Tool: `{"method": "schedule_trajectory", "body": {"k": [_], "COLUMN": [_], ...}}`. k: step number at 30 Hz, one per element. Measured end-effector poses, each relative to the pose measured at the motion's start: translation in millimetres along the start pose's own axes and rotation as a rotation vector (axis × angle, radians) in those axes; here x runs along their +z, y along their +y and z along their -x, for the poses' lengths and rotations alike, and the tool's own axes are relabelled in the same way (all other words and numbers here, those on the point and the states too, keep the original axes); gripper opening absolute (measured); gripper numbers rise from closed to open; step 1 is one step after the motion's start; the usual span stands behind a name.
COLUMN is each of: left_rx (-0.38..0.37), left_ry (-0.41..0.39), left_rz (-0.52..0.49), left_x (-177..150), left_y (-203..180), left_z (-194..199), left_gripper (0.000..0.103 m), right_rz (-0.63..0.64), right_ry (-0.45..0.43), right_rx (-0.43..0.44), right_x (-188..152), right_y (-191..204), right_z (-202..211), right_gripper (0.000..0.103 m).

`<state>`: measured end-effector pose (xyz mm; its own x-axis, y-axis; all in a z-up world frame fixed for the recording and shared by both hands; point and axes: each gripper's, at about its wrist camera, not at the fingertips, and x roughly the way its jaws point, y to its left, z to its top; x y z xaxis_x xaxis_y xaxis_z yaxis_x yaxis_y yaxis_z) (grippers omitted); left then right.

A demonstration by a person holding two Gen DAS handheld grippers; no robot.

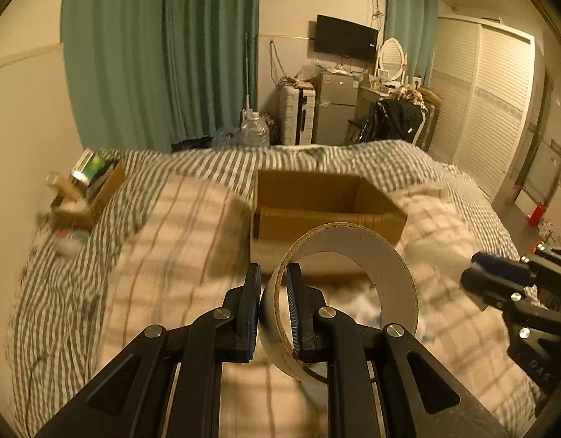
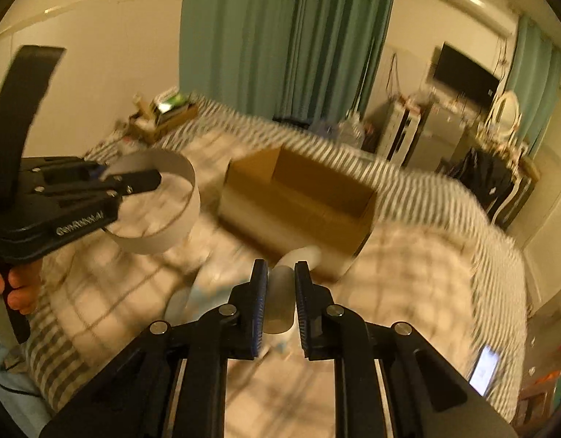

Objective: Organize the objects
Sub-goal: 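Carry the tape roll and bottle over the cardboard box and release both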

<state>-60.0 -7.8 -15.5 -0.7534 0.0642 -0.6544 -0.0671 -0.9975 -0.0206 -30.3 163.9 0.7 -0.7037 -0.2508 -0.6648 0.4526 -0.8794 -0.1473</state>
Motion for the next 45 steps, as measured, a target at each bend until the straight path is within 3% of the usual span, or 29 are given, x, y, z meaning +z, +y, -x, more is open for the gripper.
{"method": "schedule_trajectory", "body": {"k": [8, 15, 19, 25, 30, 34, 36, 38, 39, 40, 45], "left_rx": [0.029, 0.053, 0.072, 0.091, 0.066, 0.068, 0.072, 0.061, 0.058, 0.06, 0.071], "left_ry": [-0.029, -0.003, 0.049, 0.126, 0.171, 0.161, 0.158, 0.152, 0.141, 0.122, 0.061], "left_rz": [-0.048, -0.064, -0.064, -0.067, -0.043, -0.044, -0.052, -0.041, -0.035, -0.03, -0.051], "left_x": [77.1, 118.9, 115.3, 98.3, 89.8, 89.5, 89.9, 90.7, 90.9, 91.4, 91.2], "left_y": [-26.5, -42.5, -45.9, -44.9, -40.6, -38.6, -38.8, -35.6, -34.2, -32.6, -30.7], "left_z": [-43.1, -109.1, -146.8, -188.8, -196.9, -185.8, -178.1, -168.2, -161.9, -154.7, -116.9], "left_gripper": [0.014, 0.014, 0.014, 0.014, 0.014, 0.017, 0.025, 0.05, 0.067, 0.074, 0.089], "right_rz": [-0.054, -0.098, -0.104, -0.134, -0.149, -0.139, -0.149, -0.16, -0.165, -0.166, -0.165], "right_ry": [-0.115, -0.132, -0.088, -0.005, 0.014, -0.013, -0.035, -0.046, -0.052, -0.057, -0.098], "right_rx": [-0.007, 0.033, 0.082, 0.154, 0.177, 0.158, 0.143, 0.133, 0.126, 0.116, 0.069], "right_x": [60.3, 100.1, 104.9, 83.0, 75.5, 82.5, 86.0, 90.2, 92.7, 95.4, 103.1], "right_y": [-63.4, -114.5, -128.5, -131.7, -131.5, -127.1, -128.3, -128.9, -128.5, -127.4, -121.3], "right_z": [-20.4, -74.2, -118.5, -174.3, -182.5, -170.7, -160.7, -150.9, -143.9, -137.4, -98.2], "right_gripper": [0.014, 0.014, 0.014, 0.014, 0.014, 0.017, 0.017, 0.023, 0.033, 0.041, 0.046]}}
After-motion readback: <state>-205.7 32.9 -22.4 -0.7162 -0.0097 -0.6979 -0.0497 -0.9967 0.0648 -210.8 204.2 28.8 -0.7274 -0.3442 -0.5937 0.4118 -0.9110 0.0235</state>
